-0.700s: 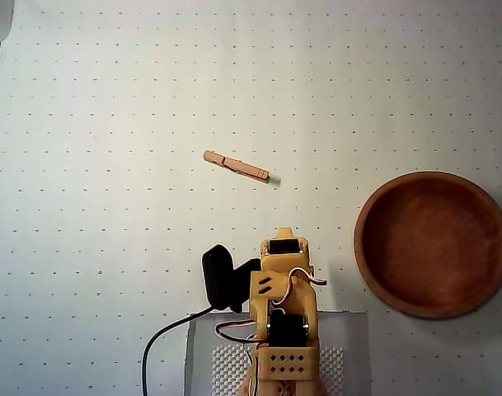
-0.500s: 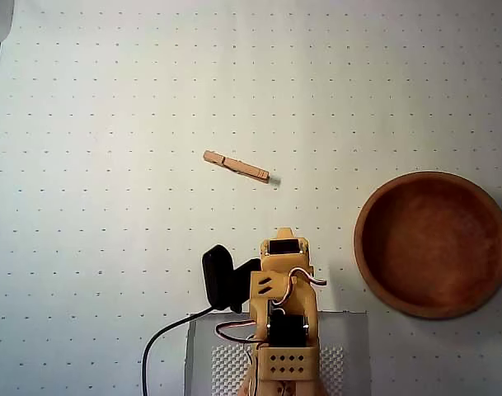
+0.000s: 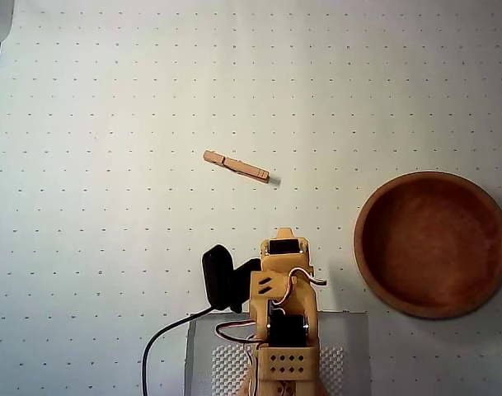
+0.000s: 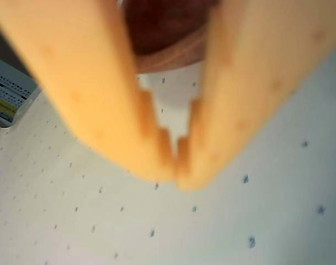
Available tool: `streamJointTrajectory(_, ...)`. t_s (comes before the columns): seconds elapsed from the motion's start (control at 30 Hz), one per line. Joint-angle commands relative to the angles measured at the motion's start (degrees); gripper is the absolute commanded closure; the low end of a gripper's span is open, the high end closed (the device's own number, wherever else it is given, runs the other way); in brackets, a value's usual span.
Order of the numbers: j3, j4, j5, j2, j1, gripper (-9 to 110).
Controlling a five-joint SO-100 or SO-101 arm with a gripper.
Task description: Grasp a clothespin and put it in the bowl.
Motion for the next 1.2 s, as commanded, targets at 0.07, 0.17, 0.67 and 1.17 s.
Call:
streamJointTrajectory(0.07,-1.2,0.2,0.4,0.6,-0.4,105)
streamJointTrajectory(0.17,-1.2,0.2,0.4,0.6,-0.4,105)
streamJointTrajectory(0.67,-1.2,0.2,0.4,0.6,-0.4,105)
streamJointTrajectory(1.17,-13.4,0.9,-3.3,0.4,-2.6,105)
